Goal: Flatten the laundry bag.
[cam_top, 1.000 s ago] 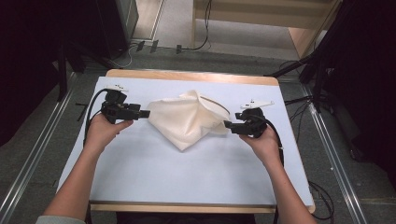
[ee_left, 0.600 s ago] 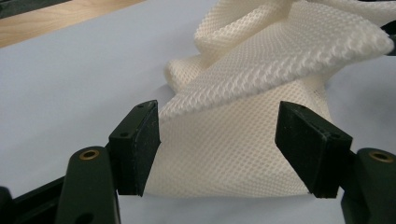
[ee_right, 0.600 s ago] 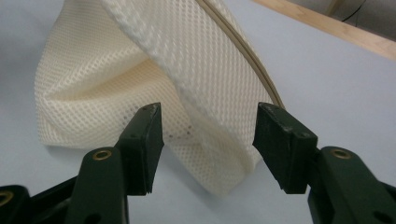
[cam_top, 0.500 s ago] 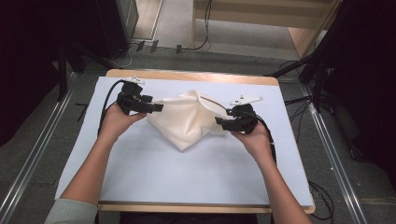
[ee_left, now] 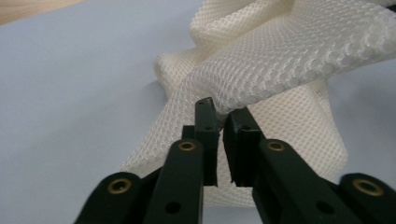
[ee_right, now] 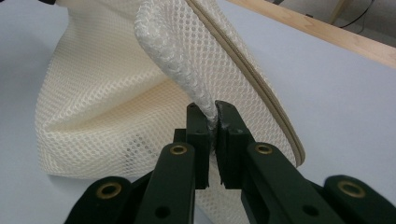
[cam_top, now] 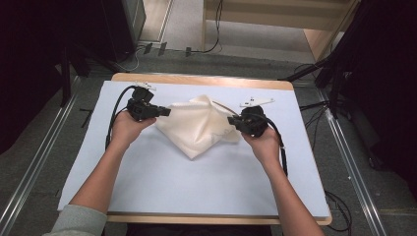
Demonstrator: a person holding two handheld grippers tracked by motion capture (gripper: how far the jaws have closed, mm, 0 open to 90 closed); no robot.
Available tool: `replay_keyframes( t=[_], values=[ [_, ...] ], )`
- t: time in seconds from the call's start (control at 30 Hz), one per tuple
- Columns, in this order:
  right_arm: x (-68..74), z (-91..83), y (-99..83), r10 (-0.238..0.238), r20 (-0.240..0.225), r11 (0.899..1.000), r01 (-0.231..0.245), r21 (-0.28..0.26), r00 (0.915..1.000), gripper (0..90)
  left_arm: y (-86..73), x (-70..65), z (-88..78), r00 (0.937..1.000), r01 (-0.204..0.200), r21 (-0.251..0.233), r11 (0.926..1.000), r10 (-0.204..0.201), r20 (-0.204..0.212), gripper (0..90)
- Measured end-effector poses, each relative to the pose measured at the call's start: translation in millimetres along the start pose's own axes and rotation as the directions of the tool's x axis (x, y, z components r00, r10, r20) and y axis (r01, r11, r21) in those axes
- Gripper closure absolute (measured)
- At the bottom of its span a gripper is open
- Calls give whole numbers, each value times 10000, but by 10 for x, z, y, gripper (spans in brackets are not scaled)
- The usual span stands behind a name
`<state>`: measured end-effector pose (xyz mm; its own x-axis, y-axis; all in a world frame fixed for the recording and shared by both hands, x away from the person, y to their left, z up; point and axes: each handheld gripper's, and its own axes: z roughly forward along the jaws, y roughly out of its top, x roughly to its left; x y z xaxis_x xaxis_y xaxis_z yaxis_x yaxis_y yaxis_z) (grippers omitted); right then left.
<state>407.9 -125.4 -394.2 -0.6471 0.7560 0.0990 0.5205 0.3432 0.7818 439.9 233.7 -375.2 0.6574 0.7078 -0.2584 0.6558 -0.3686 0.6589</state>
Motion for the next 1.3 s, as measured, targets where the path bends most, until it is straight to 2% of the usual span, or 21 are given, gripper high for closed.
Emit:
replay_keyframes(
  t=[0.17, 0.27, 0.3, 0.4, 0.53, 0.67, 0.9, 0.93, 1.07, 1.13, 1.3],
  values=[
    [-45, -28, -15, 268, -179, 9996, -266, 132, 9995, 872, -35, 7, -48, 10000, 42, 19, 10000, -42, 71, 890],
    [-109, -89, -36, 340, -176, 9994, -339, 72, 9993, 870, -94, 68, -182, 9997, 235, -256, 9994, -233, 94, 890],
    [-109, -89, -36, 340, -176, 9994, -339, 72, 9993, 870, -94, 68, -182, 9997, 235, -256, 9994, -233, 94, 890],
    [-185, -165, -74, 575, -187, 9983, -573, 84, 9982, 874, -190, 161, -301, 9981, 613, -538, 9967, -606, 140, 889],
    [-254, -266, -164, 635, -129, 9980, -635, -45, 9979, 872, -291, 256, -401, 9954, 948, -716, 9929, -937, 195, 888],
    [-350, -351, -215, 1027, -182, 9945, -1030, -170, 9945, 871, -393, 325, -503, 9926, 1207, -823, 9893, -1194, 207, 887],
    [-459, -465, -367, 1060, -209, 9943, -1062, -93, 9941, 870, -580, 447, -649, 9860, 1669, -920, 9817, -1664, 131, 887],
    [-506, -521, -442, 1127, -207, 9936, -1128, -23, 9934, 869, -644, 482, -688, 9837, 1793, -936, 9793, -1775, 276, 886],
    [-568, -607, -567, 1256, -322, 9921, -1257, 1, 9916, 870, -718, 505, -743, 9822, 1874, -966, 9775, -1856, 275, 887],
    [-594, -653, -620, 1308, -427, 9913, -1312, -63, 9905, 871, -767, 513, -784, 9808, 1938, -1063, 9753, -1899, 452, 887],
    [-622, -731, -703, 1306, -576, 9912, -1315, -116, 9898, 876, -840, 511, -821, 9816, 1889, -1029, 9766, -1849, 468, 892]
  ],
)
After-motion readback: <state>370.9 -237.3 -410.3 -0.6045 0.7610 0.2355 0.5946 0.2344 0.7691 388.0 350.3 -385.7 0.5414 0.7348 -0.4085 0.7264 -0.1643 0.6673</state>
